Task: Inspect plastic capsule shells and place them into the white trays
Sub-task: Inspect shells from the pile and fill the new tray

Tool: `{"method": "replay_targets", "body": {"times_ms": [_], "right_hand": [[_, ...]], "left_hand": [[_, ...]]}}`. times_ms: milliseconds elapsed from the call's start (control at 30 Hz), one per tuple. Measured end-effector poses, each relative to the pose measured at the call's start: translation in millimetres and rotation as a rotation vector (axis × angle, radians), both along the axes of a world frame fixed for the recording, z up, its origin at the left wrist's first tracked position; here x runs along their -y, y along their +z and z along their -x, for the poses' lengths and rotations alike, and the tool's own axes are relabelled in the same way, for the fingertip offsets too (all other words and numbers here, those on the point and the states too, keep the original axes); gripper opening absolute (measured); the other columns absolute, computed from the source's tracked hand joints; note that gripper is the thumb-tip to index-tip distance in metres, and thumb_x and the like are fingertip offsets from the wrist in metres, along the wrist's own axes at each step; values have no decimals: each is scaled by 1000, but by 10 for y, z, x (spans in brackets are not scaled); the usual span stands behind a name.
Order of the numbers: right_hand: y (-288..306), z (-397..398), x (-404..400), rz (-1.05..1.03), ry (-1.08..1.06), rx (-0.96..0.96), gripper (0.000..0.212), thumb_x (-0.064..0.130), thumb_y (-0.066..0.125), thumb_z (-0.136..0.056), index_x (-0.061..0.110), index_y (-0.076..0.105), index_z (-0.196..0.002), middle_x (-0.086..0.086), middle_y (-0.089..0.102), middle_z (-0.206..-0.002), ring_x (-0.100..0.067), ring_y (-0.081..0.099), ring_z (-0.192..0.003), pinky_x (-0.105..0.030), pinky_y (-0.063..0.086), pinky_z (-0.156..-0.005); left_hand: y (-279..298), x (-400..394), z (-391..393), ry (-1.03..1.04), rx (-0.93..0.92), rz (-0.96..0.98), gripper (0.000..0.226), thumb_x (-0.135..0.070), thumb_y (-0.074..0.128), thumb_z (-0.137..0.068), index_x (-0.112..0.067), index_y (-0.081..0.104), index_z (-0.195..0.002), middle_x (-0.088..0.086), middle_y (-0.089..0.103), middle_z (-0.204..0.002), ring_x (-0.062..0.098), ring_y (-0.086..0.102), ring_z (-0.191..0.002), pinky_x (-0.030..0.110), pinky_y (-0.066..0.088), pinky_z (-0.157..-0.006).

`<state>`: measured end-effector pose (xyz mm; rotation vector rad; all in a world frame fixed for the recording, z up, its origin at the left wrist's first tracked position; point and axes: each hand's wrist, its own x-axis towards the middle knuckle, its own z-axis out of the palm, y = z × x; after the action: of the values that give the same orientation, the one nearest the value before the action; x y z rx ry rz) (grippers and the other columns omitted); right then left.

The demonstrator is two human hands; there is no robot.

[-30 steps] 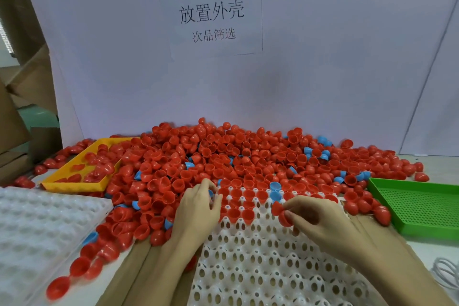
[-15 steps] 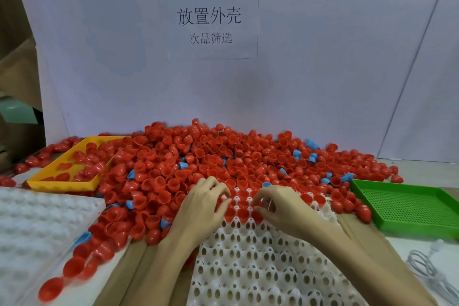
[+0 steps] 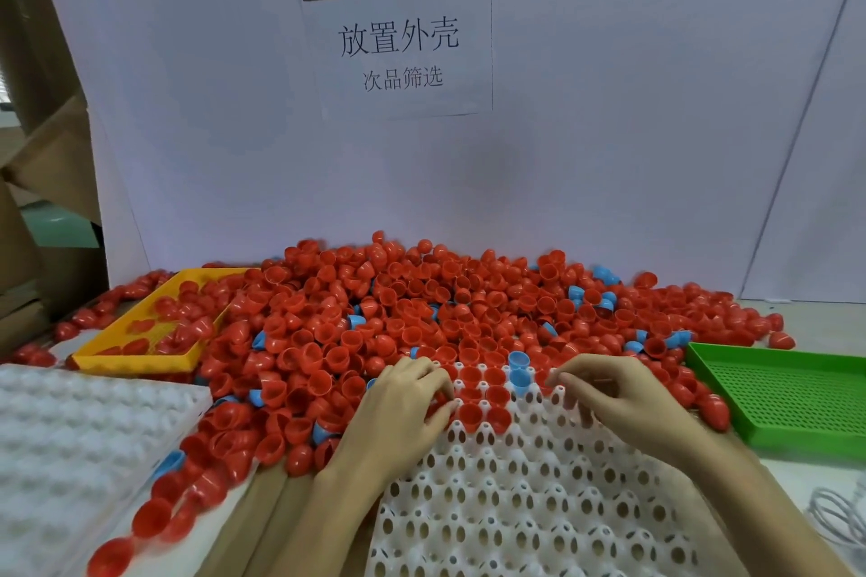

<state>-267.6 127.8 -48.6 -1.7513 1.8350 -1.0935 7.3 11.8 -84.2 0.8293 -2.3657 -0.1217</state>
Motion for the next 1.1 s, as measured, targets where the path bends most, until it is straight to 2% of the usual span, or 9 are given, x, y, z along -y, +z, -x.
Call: {"method": "replay_targets", "body": {"times_ms": [200, 300, 400, 500, 600, 700, 767, 933, 1100], "right_hand": [[-115, 77, 20, 160, -140, 19, 23, 9, 65, -101, 27, 78, -96, 16, 74, -83, -8, 68, -68, -17, 53, -61], [-157, 54, 20, 198, -154, -16, 23, 6, 67, -99, 28, 77, -97, 21, 72, -82, -4, 67, -69, -14, 52, -61], [-165, 54, -7, 232, -165, -53, 25, 8, 68, -99, 31, 75, -97, 20, 72, -82, -2, 69, -79, -13, 53, -68], [-170, 25, -20, 229, -139, -54, 26, 10, 66, -100, 35, 74, -98, 18, 73, -86, -5, 69, -78, -17, 55, -67], [-150, -13, -42, 239, -125, -49, 25, 9, 66, -100, 32, 75, -98, 17, 73, -84, -8, 67, -71, -22, 56, -63], [-130, -56, -83, 236, -113, -48, 23, 9, 66, -100, 29, 76, -98, 17, 73, -86, -8, 67, -73, -23, 56, -66], [-109, -51, -92, 233, -117, -41, 23, 8, 65, -101, 28, 76, -99, 15, 74, -87, -8, 68, -75, -26, 57, -69], [-100, -48, -86, 244, -129, -49, 21, 8, 65, -101, 26, 77, -100, 13, 74, -89, -9, 68, -78, -27, 58, -70], [-119, -63, -91, 238, -128, -62, 23, 8, 65, -101, 28, 76, -99, 18, 74, -91, -6, 68, -81, -23, 57, -72]], "left_hand": [[36, -39, 20, 9, 23, -23, 14, -38, 62, -103, -28, 70, -108, -21, 54, -107, -2, 45, -102, 15, 35, -103], [116, -79, 36, 39, -120, -210, 10, -39, 64, -102, -33, 71, -106, -24, 57, -108, -3, 52, -111, 13, 39, -102], [227, 48, 114, 128, -265, -313, 8, -33, 62, -103, -32, 70, -103, -19, 61, -106, 1, 59, -106, 24, 49, -96], [335, 438, 304, 252, -122, -243, 18, -26, 57, -105, -22, 69, -118, -7, 60, -121, 12, 55, -119, 32, 48, -105], [413, 870, 489, 326, 129, -216, 40, -26, 56, -106, -13, 55, -144, 7, 51, -144, 25, 46, -137, 37, 42, -113], [408, 1159, 586, 329, 341, -337, 64, -28, 66, -98, -15, 39, -155, 13, 50, -147, 31, 50, -135, 43, 46, -112], [393, 1245, 630, 326, 327, -369, 69, -27, 74, -92, -18, 41, -152, 12, 54, -140, 30, 55, -128, 42, 51, -105], [431, 1337, 543, 306, 183, -282, 37, -36, 83, -88, -15, 70, -114, 0, 68, -109, 18, 65, -102, 30, 54, -86], [427, 1263, 248, 239, 176, -233, 47, -31, 92, -79, -15, 69, -116, -3, 66, -110, 16, 64, -104, 26, 52, -89]]}}
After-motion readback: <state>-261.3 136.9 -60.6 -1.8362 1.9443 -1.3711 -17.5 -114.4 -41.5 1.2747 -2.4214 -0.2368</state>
